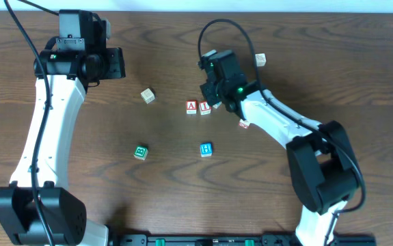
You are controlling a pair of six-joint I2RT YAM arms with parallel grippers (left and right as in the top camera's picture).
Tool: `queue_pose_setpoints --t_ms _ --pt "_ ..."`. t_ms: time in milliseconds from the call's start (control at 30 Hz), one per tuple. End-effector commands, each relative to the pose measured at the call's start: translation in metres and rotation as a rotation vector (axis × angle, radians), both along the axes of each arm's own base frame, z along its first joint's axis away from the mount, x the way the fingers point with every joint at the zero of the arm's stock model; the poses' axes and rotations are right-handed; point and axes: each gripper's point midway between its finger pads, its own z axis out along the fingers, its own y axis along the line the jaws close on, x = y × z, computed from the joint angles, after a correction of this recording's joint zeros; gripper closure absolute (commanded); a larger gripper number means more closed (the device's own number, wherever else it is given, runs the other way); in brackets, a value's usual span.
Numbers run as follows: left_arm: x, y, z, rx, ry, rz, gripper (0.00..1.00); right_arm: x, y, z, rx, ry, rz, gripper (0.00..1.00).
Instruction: Spell out Ai2
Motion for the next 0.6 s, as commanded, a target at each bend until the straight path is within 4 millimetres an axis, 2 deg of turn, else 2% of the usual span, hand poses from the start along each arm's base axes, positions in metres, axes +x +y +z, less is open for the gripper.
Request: queue_pose_setpoints --t_ms 0,167,333,567 --pt "-0.003 -0.001 0.005 -0.003 -0.012 -0.008 0.41 0.002 0.012 -0.008 -0.032 0.031 0.031 0.99" --pt "-0.003 -0.001 0.005 -0.003 -0.012 -0.008 0.41 0.016 0.022 0.010 -0.028 0.014 0.034 0.99" --pt "-0.003 -0.001 0.005 -0.003 -0.013 -0.008 0.41 0.004 0.012 -0.006 -0.101 0.112 0.059 0.99" --pt "-0.003 -0.001 0.005 -0.003 -0.013 -0.008 0.41 -0.009 0.021 -0.012 -0.092 0.160 0.108 0.99"
